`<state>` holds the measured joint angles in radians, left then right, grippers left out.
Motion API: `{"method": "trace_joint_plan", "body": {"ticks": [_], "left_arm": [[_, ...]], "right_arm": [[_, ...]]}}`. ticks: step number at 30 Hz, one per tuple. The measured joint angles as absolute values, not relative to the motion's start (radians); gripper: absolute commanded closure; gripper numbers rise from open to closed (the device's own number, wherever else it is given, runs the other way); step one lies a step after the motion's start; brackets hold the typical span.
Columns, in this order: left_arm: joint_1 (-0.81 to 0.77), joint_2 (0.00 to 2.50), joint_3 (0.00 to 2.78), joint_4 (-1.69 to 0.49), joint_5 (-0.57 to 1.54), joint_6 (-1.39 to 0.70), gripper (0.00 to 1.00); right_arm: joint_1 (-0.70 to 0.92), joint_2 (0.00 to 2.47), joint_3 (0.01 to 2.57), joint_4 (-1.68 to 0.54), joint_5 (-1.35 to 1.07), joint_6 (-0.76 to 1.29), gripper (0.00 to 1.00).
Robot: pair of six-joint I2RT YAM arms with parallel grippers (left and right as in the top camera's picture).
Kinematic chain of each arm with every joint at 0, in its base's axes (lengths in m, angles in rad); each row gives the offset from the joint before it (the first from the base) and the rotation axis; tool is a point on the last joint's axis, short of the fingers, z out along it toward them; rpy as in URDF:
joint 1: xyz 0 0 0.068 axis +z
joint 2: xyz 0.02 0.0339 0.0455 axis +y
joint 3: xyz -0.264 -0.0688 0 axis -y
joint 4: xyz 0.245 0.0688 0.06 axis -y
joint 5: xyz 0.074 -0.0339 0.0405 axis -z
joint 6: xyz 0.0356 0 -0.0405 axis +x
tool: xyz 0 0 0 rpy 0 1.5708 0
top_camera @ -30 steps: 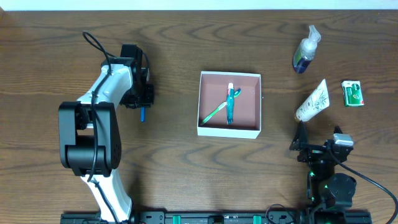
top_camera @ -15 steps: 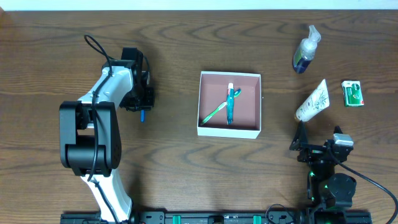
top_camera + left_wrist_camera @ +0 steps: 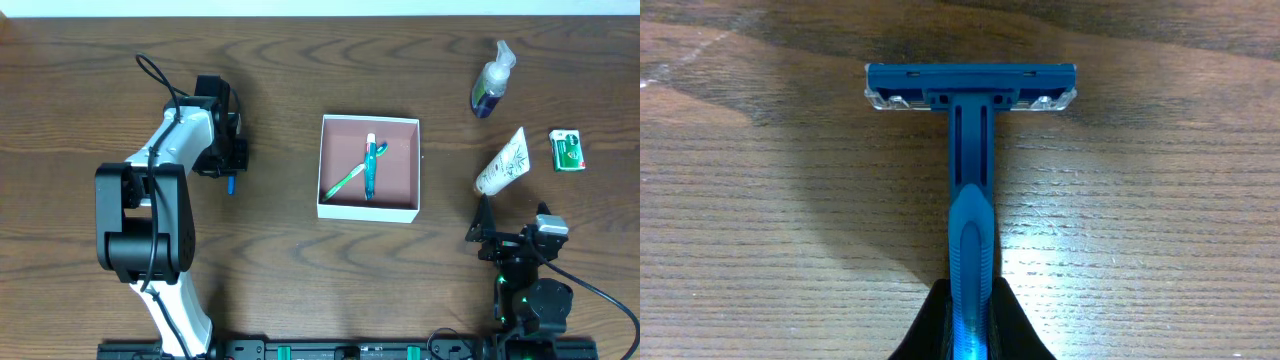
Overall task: Pack container
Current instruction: 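Lift the razor and carry it with the left gripper over the box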
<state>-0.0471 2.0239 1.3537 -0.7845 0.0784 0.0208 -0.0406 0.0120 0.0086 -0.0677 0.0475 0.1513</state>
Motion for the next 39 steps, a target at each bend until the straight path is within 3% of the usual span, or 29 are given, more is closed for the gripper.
{"method": "trace_joint_plan", "body": {"ticks": [7,13,21,29,39], "left_arm": [[-0.047,1.999,1.432,-0.85,0.134,0.023,0.94],[-0.07,1.776,1.494,-0.86,0.311,0.023,0.94],[-0.35,1.518,1.532,-0.844,0.353,0.026,0.94],[-0.554,1.646,1.53,-0.765,0.279,-0.022,0.94],[-0.587,1.834,1.53,-0.738,0.25,-0.111,0.94]], "right_arm": [[-0.041,0.012,0.009,-0.068,0.047,0.151,0.01],[-0.041,0.012,0.009,-0.068,0.047,0.151,0.01],[-0.041,0.012,0.009,-0.068,0.047,0.151,0.01],[-0.041,0.012,0.009,-0.068,0.047,0.151,0.01],[-0.041,0.012,0.009,-0.068,0.047,0.151,0.01]]}}
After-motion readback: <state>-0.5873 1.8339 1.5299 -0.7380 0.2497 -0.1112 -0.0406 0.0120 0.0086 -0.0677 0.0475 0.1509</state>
